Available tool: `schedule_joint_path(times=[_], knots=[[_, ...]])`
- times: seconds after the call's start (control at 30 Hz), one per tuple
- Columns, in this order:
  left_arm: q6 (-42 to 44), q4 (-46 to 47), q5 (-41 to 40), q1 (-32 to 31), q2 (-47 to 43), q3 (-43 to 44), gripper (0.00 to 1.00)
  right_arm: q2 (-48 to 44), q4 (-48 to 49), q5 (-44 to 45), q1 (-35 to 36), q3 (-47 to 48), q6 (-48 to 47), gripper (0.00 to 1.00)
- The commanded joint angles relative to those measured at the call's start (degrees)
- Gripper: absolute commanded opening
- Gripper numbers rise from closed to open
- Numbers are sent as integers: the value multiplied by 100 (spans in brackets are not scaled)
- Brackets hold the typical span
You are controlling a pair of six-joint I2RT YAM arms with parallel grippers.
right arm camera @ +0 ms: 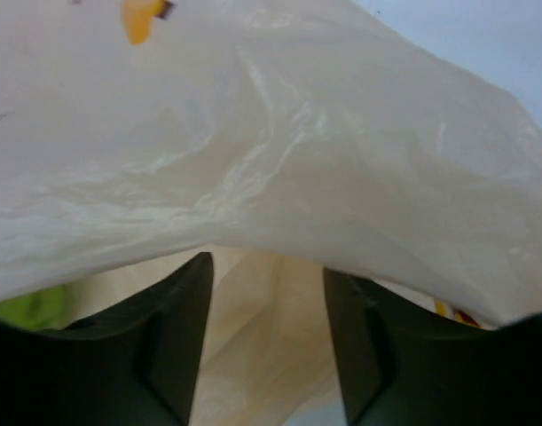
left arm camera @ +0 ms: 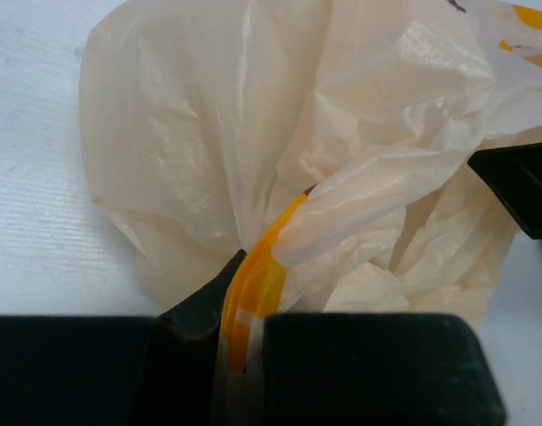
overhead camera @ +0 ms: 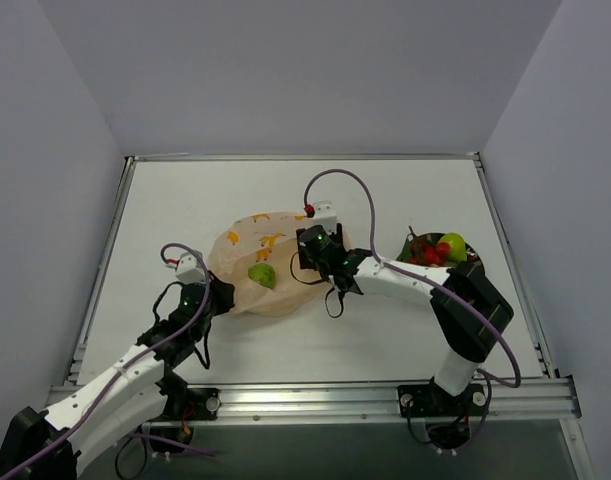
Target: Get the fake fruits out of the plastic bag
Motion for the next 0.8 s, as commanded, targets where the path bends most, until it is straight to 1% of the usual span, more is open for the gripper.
schedule_joint_path(times=[0.0, 0.03, 0.07, 0.1, 0.23, 0.37, 0.47, 0.53, 0.6, 0.67, 0.77], knots=[[-236, -523, -241, -47, -335, 14, 2, -643, -305, 67, 267, 533, -398, 55], [-262, -595, -285, -47, -415, -12, 2, -678, -367, 23, 329, 622, -460, 62], [-315, -613, -346, -47, -485, -56, 2, -731, -446, 5, 477, 692, -504, 63], [-341, -874, -364, -38, -590, -82, 2, -731, -464, -65, 548, 797, -557, 63], [-482, -1017, -329, -47, -609, -179, 2, -600, -394, -179, 847, 913, -496, 62], [-561, -877, -163, -47, -451, -293, 2, -135, 79, -302, 1006, 904, -320, 61], [-518, -719, -110, -38, -354, -329, 2, 190, 474, -522, 1024, 930, -302, 63], [-491, -455, -83, -47, -354, -346, 2, 375, 520, -723, 1024, 1070, -355, 67], [-447, -254, -13, -38, -311, -364, 2, 595, 616, -847, 1024, 1229, -434, 77], [-395, -156, 49, -46, -223, -329, 2, 780, 669, -1153, 989, 1343, -470, 82], [-386, -217, 22, -38, -196, -276, 2, 921, 827, -1540, 997, 1344, -496, 87]])
